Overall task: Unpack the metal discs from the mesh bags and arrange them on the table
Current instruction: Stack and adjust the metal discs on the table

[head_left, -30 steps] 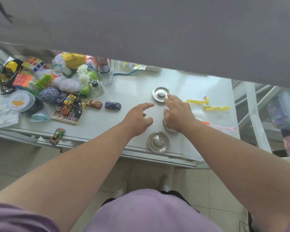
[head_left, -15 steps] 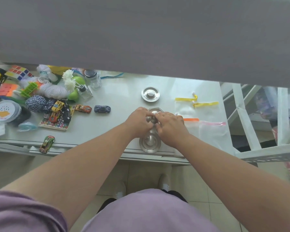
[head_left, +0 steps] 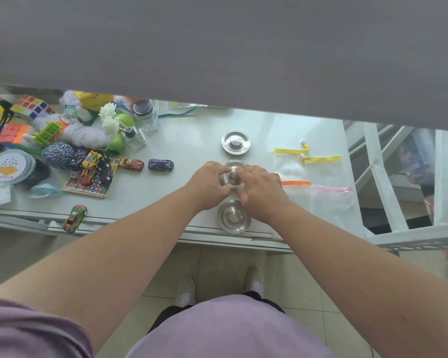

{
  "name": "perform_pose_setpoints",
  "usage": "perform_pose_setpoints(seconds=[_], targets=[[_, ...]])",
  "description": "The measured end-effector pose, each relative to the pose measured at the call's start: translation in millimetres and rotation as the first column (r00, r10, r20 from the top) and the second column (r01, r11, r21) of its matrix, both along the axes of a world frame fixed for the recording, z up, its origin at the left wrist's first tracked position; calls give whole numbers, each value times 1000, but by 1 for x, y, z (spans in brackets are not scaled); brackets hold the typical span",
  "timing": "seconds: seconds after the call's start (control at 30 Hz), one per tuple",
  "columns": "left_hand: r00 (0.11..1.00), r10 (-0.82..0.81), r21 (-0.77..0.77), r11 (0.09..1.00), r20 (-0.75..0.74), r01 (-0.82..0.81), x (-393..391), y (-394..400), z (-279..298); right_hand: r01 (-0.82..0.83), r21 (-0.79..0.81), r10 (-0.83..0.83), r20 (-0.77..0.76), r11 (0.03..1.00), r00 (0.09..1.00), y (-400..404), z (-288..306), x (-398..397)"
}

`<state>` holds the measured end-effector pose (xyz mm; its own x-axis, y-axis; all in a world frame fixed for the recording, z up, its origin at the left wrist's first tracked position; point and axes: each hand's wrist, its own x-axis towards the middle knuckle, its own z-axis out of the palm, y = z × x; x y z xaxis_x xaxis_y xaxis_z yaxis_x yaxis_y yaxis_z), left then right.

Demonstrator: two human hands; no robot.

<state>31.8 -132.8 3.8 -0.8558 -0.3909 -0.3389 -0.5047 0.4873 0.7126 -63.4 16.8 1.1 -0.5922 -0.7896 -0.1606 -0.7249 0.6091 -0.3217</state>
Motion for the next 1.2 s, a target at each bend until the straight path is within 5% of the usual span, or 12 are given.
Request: perform_pose_setpoints(seconds=[0.13, 0.4, 0.97, 1.2], targets=[[998, -33, -64, 998, -45, 30, 38, -1, -4, 7, -220, -26, -84, 975, 996, 40, 6, 24], [986, -164, -154, 976, -45, 155, 77, 30, -24, -178, 19, 179, -11, 984, 984, 75, -17, 61], [979, -160, -249, 961, -130, 124, 54, 5, -20, -78, -129, 72, -50, 988, 996, 58, -12, 37], [934, -343, -441, 826, 102, 352, 16, -7, 2, -153, 152, 159, -27, 976, 987, 21, -9, -6]])
